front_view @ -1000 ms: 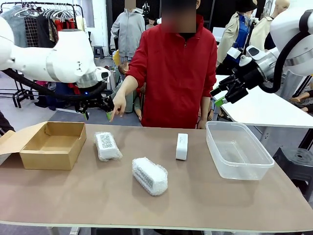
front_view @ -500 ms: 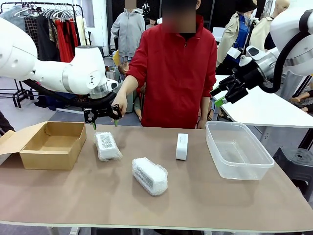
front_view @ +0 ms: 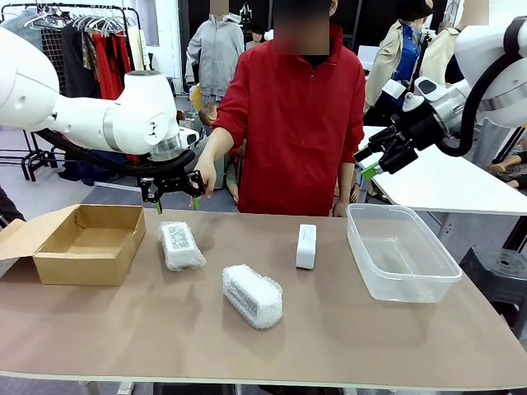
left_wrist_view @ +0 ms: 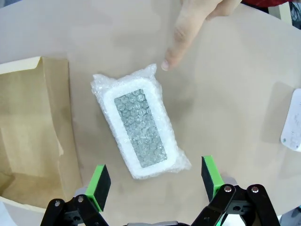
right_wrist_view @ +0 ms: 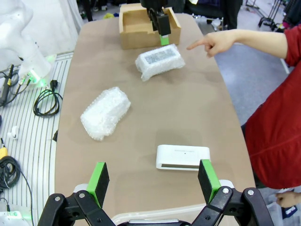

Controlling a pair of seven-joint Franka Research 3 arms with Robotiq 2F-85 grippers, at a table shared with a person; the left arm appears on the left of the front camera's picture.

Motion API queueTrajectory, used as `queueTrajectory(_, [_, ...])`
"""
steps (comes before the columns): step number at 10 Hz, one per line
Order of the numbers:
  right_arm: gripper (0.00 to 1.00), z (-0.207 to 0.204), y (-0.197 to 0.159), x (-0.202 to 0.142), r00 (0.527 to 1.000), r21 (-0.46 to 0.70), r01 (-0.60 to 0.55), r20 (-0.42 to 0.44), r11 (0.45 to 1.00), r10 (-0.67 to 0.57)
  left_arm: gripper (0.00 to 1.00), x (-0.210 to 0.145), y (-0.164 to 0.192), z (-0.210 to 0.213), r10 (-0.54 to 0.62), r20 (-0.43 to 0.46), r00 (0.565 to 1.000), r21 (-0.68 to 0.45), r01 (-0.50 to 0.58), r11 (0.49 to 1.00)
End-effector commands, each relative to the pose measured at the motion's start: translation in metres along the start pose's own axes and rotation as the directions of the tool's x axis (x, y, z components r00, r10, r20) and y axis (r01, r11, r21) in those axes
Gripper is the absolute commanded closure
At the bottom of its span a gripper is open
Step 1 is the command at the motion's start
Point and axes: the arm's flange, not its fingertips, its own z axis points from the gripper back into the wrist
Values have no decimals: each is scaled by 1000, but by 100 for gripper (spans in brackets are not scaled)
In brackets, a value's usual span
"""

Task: Separate and place wrapped and unwrapped clocks.
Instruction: Pick up the Digital clock indicated by the person.

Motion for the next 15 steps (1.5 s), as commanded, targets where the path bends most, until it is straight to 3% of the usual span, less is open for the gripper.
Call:
queueTrajectory(1, [0, 1, 1, 1, 1000, -1, -5, -2, 1000, 5, 0, 1, -5, -7, 74, -27, 997, 40, -73, 997])
queueTrajectory(5, [0, 1, 1, 1, 1000, -1, -5, -2, 1000, 5, 0, 4, -9, -33, 172, -49, 984, 63, -169, 984])
queueTrajectory(15, [0, 1, 1, 1, 1000, -1, -5, -2, 1000, 5, 0, 1, 9, -77, 226, -148, 963, 60, -219, 974])
